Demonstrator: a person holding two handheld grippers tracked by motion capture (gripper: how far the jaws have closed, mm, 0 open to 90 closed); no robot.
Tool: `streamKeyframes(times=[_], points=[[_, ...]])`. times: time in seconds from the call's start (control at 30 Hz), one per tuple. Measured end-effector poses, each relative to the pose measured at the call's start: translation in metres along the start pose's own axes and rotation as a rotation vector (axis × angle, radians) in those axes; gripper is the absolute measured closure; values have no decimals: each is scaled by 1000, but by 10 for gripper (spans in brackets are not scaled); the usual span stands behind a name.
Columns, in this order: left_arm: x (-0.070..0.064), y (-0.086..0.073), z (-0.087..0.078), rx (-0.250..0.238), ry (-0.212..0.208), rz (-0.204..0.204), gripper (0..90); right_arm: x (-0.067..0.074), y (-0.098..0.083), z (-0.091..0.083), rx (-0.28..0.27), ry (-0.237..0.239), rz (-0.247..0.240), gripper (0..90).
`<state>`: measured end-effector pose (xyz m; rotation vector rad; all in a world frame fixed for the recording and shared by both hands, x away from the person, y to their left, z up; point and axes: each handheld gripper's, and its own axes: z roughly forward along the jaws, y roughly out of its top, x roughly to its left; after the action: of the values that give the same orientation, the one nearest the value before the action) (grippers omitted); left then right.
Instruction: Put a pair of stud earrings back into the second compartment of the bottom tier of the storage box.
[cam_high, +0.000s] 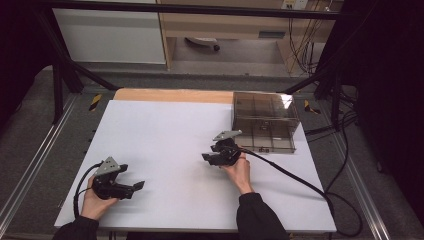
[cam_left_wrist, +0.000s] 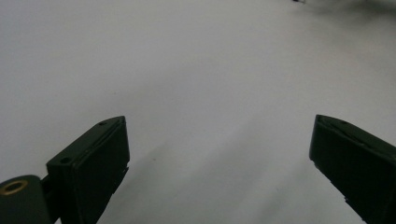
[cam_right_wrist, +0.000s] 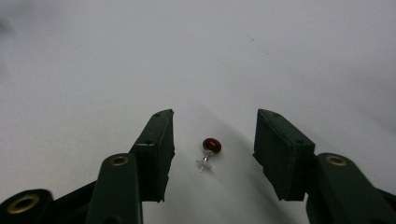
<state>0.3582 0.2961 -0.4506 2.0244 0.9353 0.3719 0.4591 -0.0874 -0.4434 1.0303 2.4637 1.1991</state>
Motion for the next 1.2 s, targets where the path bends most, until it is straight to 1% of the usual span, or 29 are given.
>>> streamKeyframes(times=[0.13, 0.2, 0.43, 0.47, 0.57, 0.83, 1.03, 1.2], points=[[0, 0, 0, -1, -1, 1, 45, -2, -1, 5, 8, -2, 15, 601], [0, 0, 0, -1, -1, -1, 45, -3, -3, 8, 21, 5, 21, 629], [0, 0, 0, -2, 0, 2, 45, -3, -5, 10, 32, 5, -2, 747], [0, 0, 0, -3, -1, 2, 45, -3, -5, 10, 33, 7, -5, 753], [0, 0, 0, -1, 0, 2, 45, -3, -5, 10, 41, 1, -2, 795], [0, 0, -1, -3, 1, 2, 45, -2, -4, 7, 43, -1, 4, 808], [0, 0, 0, -1, 0, 1, 45, -1, 3, -7, 23, 10, -1, 809], [0, 0, 0, -1, 1, 2, 45, 0, 7, -18, 19, 7, -7, 810]])
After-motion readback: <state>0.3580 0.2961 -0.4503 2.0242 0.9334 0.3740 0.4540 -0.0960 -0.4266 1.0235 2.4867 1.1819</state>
